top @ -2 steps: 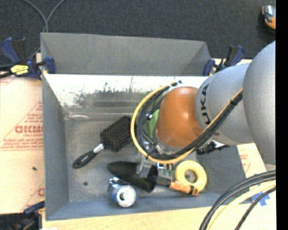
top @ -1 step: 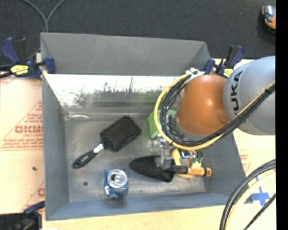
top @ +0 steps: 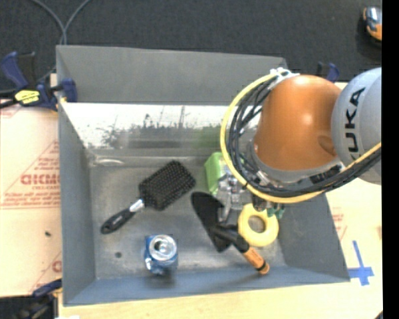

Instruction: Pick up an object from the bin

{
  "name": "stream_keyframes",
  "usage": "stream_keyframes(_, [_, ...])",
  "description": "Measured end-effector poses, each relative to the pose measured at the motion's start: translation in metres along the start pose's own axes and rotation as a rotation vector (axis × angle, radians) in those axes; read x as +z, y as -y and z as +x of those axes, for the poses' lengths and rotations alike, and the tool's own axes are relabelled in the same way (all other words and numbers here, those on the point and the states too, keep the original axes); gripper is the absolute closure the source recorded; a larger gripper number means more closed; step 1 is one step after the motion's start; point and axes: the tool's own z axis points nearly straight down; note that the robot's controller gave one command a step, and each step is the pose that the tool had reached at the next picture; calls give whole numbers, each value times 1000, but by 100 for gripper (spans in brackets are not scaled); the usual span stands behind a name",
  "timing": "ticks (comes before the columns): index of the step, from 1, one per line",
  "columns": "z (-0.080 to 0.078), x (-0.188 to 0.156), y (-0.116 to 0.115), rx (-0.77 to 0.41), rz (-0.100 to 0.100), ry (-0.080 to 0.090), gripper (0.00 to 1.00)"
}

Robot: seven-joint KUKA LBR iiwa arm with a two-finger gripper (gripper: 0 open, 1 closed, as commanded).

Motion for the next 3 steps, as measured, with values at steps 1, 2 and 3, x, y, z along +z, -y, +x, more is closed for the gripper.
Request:
stream_keyframes(1, [-8, 23, -1, -8, -1, 20, 100])
stream_keyframes(2, [20, -30, -25, 31, -3, 23, 100])
stream_keyframes(3, [-1, 31, -12, 8, 2, 10, 100])
